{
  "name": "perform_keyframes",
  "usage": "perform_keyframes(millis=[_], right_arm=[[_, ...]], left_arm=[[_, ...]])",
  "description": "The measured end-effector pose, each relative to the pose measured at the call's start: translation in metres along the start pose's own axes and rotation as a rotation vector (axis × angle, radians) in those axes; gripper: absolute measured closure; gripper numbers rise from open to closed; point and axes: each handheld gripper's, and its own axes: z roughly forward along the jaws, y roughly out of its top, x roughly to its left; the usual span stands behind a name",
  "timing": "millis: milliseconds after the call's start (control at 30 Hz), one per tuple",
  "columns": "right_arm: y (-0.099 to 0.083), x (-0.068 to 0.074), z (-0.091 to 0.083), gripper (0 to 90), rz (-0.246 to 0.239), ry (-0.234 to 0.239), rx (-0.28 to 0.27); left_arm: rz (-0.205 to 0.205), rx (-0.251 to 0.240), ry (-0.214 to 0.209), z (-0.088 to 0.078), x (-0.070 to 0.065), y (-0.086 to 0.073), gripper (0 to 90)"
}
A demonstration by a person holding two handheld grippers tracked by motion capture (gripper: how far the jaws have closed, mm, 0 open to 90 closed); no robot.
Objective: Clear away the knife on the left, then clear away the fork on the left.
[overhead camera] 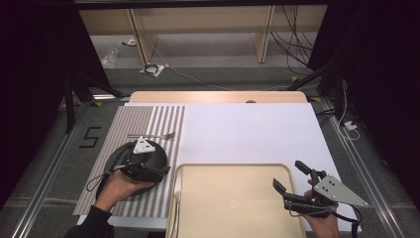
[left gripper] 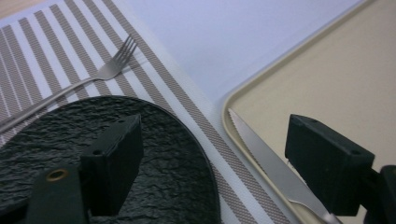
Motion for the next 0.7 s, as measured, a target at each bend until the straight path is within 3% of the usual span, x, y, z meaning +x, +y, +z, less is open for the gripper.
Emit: perform_keyframes(millis=[333, 700], right_arm=[[0.000, 0.000, -0.002, 13.1, -0.002, -0.004, -0.001], [-0.001, -0.001, 0.000, 13.1, 0.002, 0.000, 0.002]], left_arm=[[-0.016, -0.015, 0.043, -0.001, 0.025, 0.014, 19.5], [-0.022, 0.007, 0.079, 0.009, 0.049, 0.025, 19.5]])
